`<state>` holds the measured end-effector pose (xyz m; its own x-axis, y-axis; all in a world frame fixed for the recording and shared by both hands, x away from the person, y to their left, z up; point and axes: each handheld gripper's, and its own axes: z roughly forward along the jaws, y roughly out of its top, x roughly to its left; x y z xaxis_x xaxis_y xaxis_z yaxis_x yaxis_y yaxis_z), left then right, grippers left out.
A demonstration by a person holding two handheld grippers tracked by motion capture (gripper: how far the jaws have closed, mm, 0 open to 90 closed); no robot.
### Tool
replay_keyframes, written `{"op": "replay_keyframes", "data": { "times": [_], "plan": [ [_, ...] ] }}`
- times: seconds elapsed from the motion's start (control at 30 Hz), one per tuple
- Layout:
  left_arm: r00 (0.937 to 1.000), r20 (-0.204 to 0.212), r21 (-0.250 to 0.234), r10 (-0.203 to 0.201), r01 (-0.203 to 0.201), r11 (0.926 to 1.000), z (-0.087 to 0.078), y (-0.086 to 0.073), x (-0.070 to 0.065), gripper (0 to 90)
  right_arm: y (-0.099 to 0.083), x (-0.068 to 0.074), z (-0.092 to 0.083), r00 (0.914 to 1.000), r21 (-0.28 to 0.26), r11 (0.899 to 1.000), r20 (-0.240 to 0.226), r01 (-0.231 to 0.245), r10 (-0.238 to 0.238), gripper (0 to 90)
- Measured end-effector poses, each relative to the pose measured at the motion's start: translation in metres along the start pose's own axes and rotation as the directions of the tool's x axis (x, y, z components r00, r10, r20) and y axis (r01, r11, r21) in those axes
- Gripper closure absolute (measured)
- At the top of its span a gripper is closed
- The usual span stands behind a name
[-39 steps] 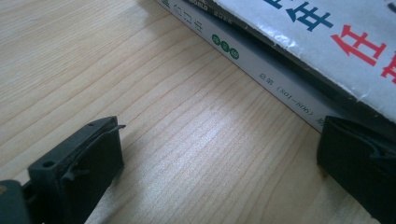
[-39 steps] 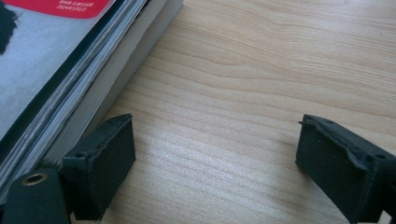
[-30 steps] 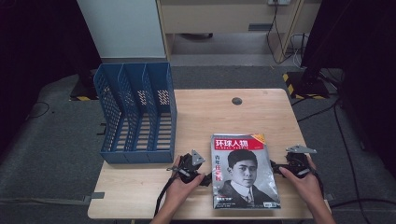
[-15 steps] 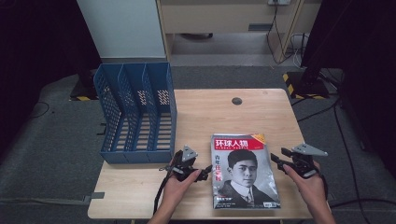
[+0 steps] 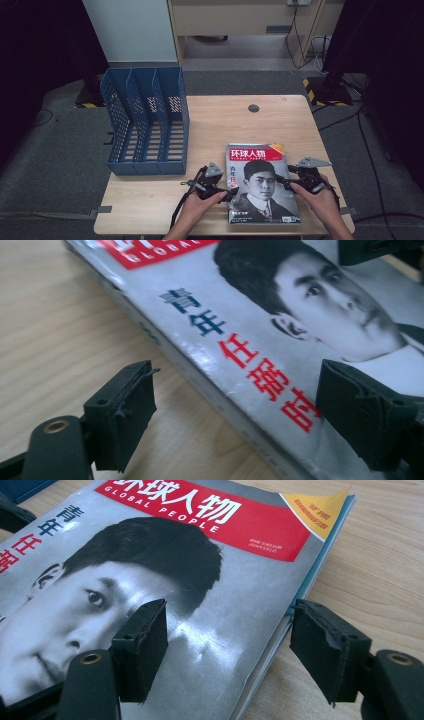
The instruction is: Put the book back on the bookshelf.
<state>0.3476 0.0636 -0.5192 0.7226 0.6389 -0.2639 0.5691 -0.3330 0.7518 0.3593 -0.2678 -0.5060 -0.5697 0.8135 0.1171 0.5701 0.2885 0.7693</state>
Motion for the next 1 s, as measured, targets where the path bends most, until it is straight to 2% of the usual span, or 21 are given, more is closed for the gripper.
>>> {"op": "replay_keyframes", "data": {
  "times": [0.2, 0.23, 0.3, 0.37, 0.4, 0.5, 0.57, 0.6, 0.67, 0.8, 0.83, 0.87, 0.97, 1.0],
  "plan": [
    [0.999, 0.045, 0.002, -0.006, 0.006, 1.0, 0.006, 0.002, -0.001, 17.2, 0.001, 0.003, -0.001, 0.9996, -0.017, 0.999, -0.002, 0.027, -0.027, 31.6],
    [0.9982, 0.06, 0.007, 0.0, 0.0, 1.0, 0.007, 0.002, -0.002, 17.2, 0.001, 0.003, 0.0, 0.9994, -0.019, 0.999, -0.005, 0.033, -0.033, 31.7],
    [0.998, 0.063, 0.022, -0.005, 0.004, 0.9998, 0.007, 0.004, -0.003, 16.8, 0.002, 0.005, 0.0, 0.9991, -0.011, 0.999, 0.003, 0.042, -0.042, 31.7],
    [0.9981, 0.06, 0.021, -0.016, 0.014, 0.9997, 0.005, 0.006, -0.003, 20.0, 0.003, 0.006, 0.0, 0.9987, -0.012, 0.999, 0.006, 0.051, -0.051, 31.8],
    [0.998, 0.061, 0.015, -0.015, 0.014, 0.9998, 0.004, 0.008, -0.003, 20.5, 0.004, 0.007, -0.001, 0.9973, -0.018, 0.997, 0.003, 0.073, -0.073, 30.8],
    [0.9959, 0.087, 0.011, -0.023, 0.022, 0.9997, -0.002, 0.015, -0.003, 22.9, 0.005, 0.009, 0.002, 0.9966, -0.026, 0.996, 0.001, 0.083, -0.083, 25.8],
    [0.9932, 0.11, 0.012, -0.039, 0.037, 0.9992, -0.003, 0.019, -0.001, 25.0, 0.005, 0.01, 0.004, 0.996, -0.027, 0.996, 0.002, 0.089, -0.089, 25.9],
    [0.9912, 0.121, 0.016, -0.054, 0.052, 0.9985, -0.002, 0.022, 0.0, 27.0, 0.005, 0.01, 0.007, 0.9957, -0.035, 0.995, -0.001, 0.093, -0.093, 27.2],
    [0.9905, 0.133, 0.036, -0.034, 0.029, 0.9989, 0.001, 0.029, 0.0, 27.0, 0.006, 0.011, 0.009, 0.9961, -0.035, 0.996, -0.013, 0.087, -0.087, 28.6],
    [0.9877, 0.145, 0.076, -0.059, 0.048, 0.9959, 0.006, 0.041, 0.003, 26.9, 0.007, 0.012, 0.009, 0.9947, -0.032, 0.994, -0.013, 0.101, -0.102, 32.0],
    [0.9872, 0.143, 0.084, -0.07, 0.059, 0.9947, 0.007, 0.044, 0.005, 27.3, 0.008, 0.012, 0.009, 0.994, -0.029, 0.994, -0.012, 0.108, -0.109, 32.7],
    [0.9849, 0.137, 0.096, -0.105, 0.092, 0.9911, 0.008, 0.05, 0.011, 28.6, 0.008, 0.012, 0.009, 0.9944, -0.026, 0.994, -0.011, 0.105, -0.105, 34.7],
    [0.9851, 0.129, 0.097, -0.114, 0.101, 0.9901, 0.009, 0.057, 0.016, 29.5, 0.008, 0.011, 0.009, 0.9934, -0.027, 0.993, 0.006, 0.115, -0.115, 40.5],
    [0.9835, 0.141, 0.088, -0.113, 0.101, 0.991, 0.01, 0.061, 0.018, 29.5, 0.008, 0.01, 0.01, 0.9936, -0.025, 0.993, 0.006, 0.113, -0.113, 40.5]
  ]
}}
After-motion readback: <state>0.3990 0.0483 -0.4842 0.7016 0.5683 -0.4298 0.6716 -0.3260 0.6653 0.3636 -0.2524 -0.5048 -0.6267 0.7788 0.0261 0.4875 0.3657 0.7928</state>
